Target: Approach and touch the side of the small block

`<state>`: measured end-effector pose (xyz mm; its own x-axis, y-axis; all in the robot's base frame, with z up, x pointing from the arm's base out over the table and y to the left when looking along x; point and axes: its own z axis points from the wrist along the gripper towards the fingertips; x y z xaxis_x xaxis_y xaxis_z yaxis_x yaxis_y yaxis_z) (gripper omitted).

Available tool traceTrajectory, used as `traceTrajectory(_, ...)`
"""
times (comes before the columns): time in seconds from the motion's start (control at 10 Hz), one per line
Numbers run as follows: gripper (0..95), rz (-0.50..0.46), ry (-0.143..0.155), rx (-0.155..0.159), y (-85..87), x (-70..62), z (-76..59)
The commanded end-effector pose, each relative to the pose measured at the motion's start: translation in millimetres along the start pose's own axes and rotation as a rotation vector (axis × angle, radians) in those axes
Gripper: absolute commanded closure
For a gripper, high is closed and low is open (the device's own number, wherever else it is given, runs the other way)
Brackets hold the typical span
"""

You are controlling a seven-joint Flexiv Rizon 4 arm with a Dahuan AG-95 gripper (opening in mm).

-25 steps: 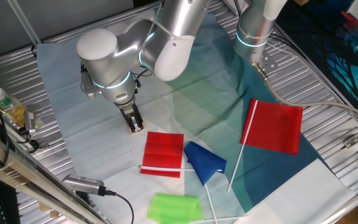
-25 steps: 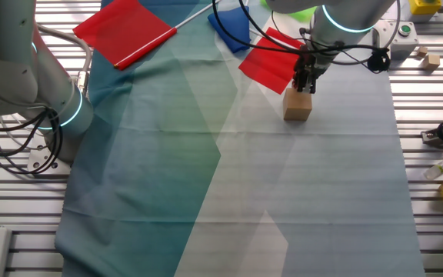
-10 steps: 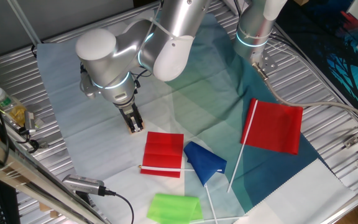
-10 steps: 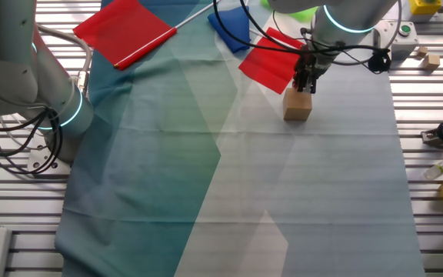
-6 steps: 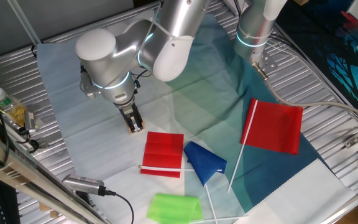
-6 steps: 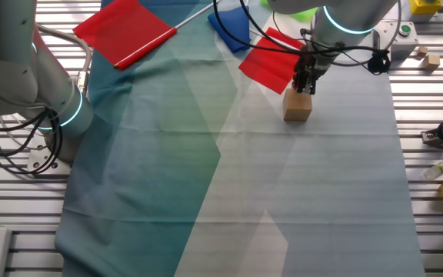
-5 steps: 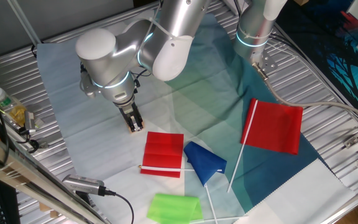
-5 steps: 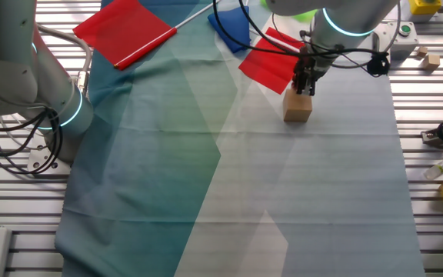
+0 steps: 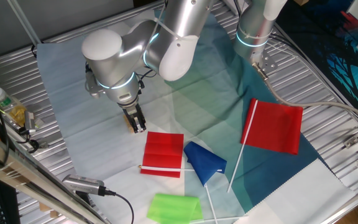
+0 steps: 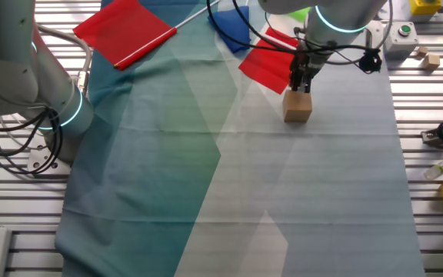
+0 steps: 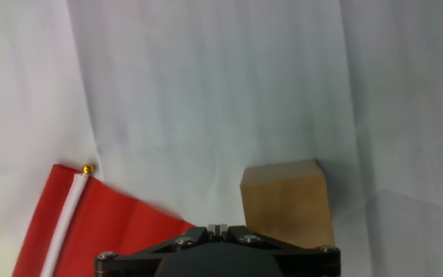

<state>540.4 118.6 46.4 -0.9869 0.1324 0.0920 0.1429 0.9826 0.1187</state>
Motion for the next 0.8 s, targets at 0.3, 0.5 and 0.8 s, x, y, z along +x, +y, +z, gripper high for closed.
traceTrajectory(0.3,95.0,-0.010,0.014,0.009,10.0,-16.0,-13.0)
traceTrajectory(0.5,95.0,-0.035,0.014,0.023,7.8,-22.3,-14.1)
traceTrajectory(0.8,95.0,-0.028,0.026,0.020,3.4,-23.0,-17.1)
